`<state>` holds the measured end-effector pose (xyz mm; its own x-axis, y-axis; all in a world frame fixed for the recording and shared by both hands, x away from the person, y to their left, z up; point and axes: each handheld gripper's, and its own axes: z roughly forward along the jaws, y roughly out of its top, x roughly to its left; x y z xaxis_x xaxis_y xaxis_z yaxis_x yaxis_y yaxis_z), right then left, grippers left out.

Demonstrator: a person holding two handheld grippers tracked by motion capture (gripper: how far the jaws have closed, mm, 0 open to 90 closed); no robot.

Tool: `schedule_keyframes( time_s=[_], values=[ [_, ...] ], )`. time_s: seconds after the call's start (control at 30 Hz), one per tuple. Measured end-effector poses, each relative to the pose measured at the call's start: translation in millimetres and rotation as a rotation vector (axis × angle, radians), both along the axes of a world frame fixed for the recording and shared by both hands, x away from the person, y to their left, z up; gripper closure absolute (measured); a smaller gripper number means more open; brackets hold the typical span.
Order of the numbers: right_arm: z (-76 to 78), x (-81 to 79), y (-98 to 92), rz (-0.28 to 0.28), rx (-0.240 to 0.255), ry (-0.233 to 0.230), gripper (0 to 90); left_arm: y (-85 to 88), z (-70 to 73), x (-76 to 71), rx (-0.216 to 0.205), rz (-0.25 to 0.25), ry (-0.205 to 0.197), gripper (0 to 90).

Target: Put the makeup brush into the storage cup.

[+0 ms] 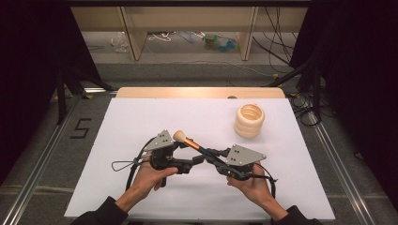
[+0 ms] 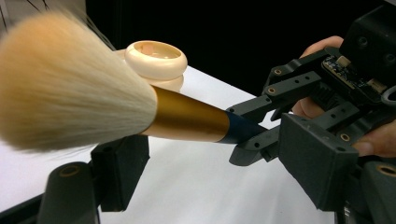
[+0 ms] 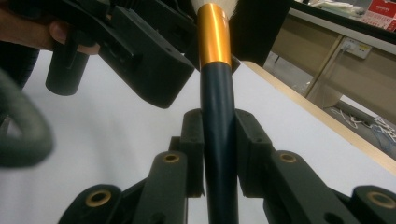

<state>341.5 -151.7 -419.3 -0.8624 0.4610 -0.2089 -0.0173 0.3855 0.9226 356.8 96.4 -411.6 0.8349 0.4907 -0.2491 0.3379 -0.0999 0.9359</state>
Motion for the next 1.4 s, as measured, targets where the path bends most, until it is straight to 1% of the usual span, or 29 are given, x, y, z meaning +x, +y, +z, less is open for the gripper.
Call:
schedule_keyframes(
  time_s=[0.07, 0.2, 0.33, 0.37, 0.4, 0.43, 0.47, 0.5, 0.53, 0.6, 0.63, 0.67, 0.7, 0.73, 0.8, 0.9, 0.93, 0.97, 1.0, 1.1, 1.13, 1.17, 1.2, 1.27, 1.4],
  values=[
    [0.0, 0.0, 0.1, 0.001, 0.002, 0.001, 76.0, -0.1, 0.0, 0.2, -0.002, -0.004, -0.006, 27.5],
    [-0.5, -0.7, 1.0, 0.004, 0.002, 0.003, 75.9, 0.4, 0.4, 0.1, -0.007, 0.002, -0.005, 28.8],
    [-0.8, -1.0, 2.3, 0.019, 0.011, 0.012, 75.9, 1.1, 0.1, 0.6, -0.021, 0.005, 0.000, 30.8],
    [-1.1, -1.0, 2.6, 0.020, 0.014, 0.012, 75.9, 1.5, -0.3, 0.9, -0.028, 0.003, 0.001, 32.1],
    [-1.1, -1.4, 2.9, 0.012, 0.012, 0.011, 75.9, 2.2, -0.7, 2.1, -0.032, -0.011, -0.005, 33.1],
    [-1.2, -1.4, 2.9, 0.014, 0.014, 0.013, 75.9, 2.3, -1.2, 1.8, -0.038, -0.001, 0.013, 33.7],
    [-1.3, -1.4, 3.0, 0.013, 0.014, 0.013, 75.9, 2.5, -1.5, 1.8, -0.046, -0.001, 0.018, 34.3],
    [-1.4, -1.1, 2.8, 0.020, 0.016, 0.017, 75.9, 3.0, -1.9, 1.8, -0.051, 0.003, 0.020, 37.8],
    [-1.4, -1.1, 2.8, 0.020, 0.016, 0.017, 75.9, 3.2, -2.1, 1.7, -0.056, 0.004, 0.023, 37.8],
    [-1.4, -1.1, 2.8, 0.019, 0.016, 0.018, 75.9, 3.1, -2.4, 1.6, -0.056, 0.002, 0.021, 39.8],
    [-1.5, -0.8, 2.7, 0.022, 0.019, 0.020, 75.9, 3.6, -2.4, 3.2, -0.049, -0.022, -0.002, 40.6],
    [-1.6, -0.9, 2.8, 0.023, 0.021, 0.020, 75.9, 3.4, -2.7, 2.5, -0.061, -0.018, 0.010, 43.3],
    [-1.5, -1.1, 2.8, 0.024, 0.020, 0.021, 75.9, 3.4, -2.7, 2.5, -0.061, -0.018, 0.010, 44.2],
    [-1.5, -1.1, 2.8, 0.024, 0.020, 0.021, 75.9, 3.5, -2.9, 1.9, -0.069, -0.008, 0.023, 44.2],
    [-2.0, -1.5, 3.5, 0.023, 0.021, 0.014, 75.9, 4.9, -4.3, 3.1, -0.084, -0.025, 0.018, 45.7],
    [-2.4, -1.6, 3.8, 0.027, 0.018, 0.018, 75.9, 5.6, -5.2, 3.4, -0.078, -0.024, 0.015, 48.3],
    [-2.8, -1.4, 4.0, 0.035, 0.017, 0.020, 75.9, 5.8, -5.7, 3.7, -0.085, -0.029, 0.019, 50.1],
    [-2.8, -1.4, 4.0, 0.035, 0.017, 0.020, 75.9, 6.0, -6.0, 3.8, -0.092, -0.032, 0.023, 50.1],
    [-3.4, -0.8, 4.6, 0.045, 0.027, 0.021, 75.9, 6.2, -6.1, 3.8, -0.099, -0.035, 0.022, 51.7],
    [-3.4, -1.7, 4.6, 0.031, 0.017, 0.020, 75.9, 7.0, -6.5, 3.8, -0.118, -0.057, 0.008, 57.8],
    [-3.4, -1.3, 4.6, 0.041, 0.014, 0.016, 75.9, 7.4, -6.7, 3.5, -0.130, -0.065, 0.010, 61.2],
    [-4.0, -2.1, 5.5, 0.042, 0.011, 0.022, 76.0, 7.6, -6.9, 4.0, -0.139, -0.081, 0.005, 66.6],
    [-4.0, -2.1, 5.5, 0.042, 0.011, 0.022, 76.0, 8.1, -6.8, 4.1, -0.143, -0.089, 0.008, 66.6],
    [-4.3, -1.6, 6.3, 0.050, 0.011, 0.015, 75.9, 8.3, -6.9, 4.7, -0.164, -0.116, 0.012, 71.3],
    [-4.3, -2.1, 6.7, 0.050, 0.011, 0.016, 75.9, 8.7, -6.6, 4.9, -0.171, -0.116, 0.019, 72.3]
  ],
)
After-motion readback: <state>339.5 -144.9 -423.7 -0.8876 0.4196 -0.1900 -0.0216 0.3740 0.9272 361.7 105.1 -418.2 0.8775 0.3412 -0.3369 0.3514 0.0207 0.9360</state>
